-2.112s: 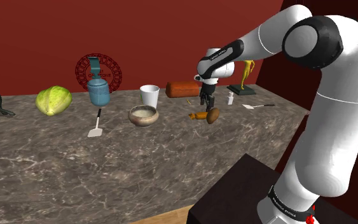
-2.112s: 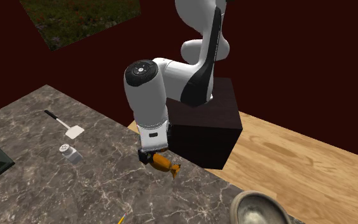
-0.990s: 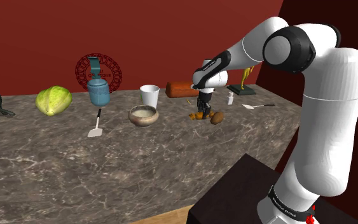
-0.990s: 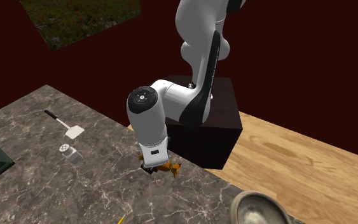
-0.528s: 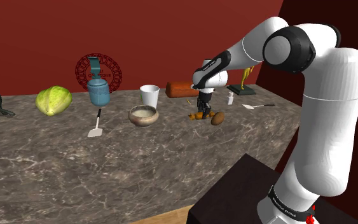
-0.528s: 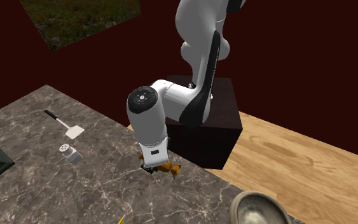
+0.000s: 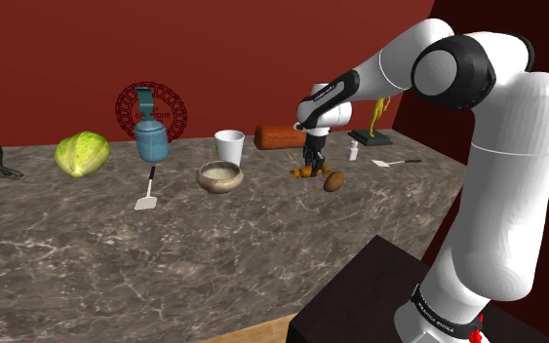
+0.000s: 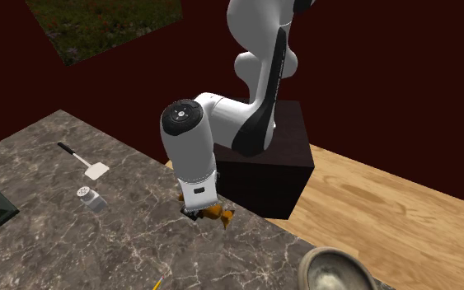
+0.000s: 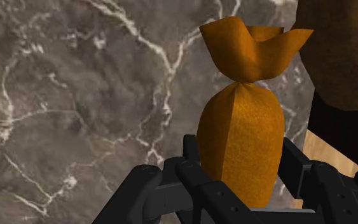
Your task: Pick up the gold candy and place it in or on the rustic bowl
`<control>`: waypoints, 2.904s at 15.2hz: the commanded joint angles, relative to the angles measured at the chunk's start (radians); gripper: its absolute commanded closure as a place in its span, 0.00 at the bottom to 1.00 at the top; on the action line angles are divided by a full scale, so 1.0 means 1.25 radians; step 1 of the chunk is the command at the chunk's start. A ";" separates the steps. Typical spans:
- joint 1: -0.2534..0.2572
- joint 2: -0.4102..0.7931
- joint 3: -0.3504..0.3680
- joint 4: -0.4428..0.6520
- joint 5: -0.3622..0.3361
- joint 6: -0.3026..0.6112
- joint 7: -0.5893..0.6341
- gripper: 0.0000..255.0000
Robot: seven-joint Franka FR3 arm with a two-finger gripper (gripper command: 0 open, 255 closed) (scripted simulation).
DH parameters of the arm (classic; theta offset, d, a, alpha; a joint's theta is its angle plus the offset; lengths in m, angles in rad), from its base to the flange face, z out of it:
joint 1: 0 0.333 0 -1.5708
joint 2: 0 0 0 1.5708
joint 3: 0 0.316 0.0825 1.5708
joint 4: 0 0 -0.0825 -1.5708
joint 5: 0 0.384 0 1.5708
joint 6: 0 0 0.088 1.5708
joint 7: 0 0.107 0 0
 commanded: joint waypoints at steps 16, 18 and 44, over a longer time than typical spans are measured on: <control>0.013 -0.089 -0.013 0.087 -0.057 -0.164 0.040 1.00; 0.014 -0.097 -0.014 0.100 -0.062 -0.184 0.043 1.00; 0.140 0.085 0.099 0.447 -0.009 -0.352 0.294 1.00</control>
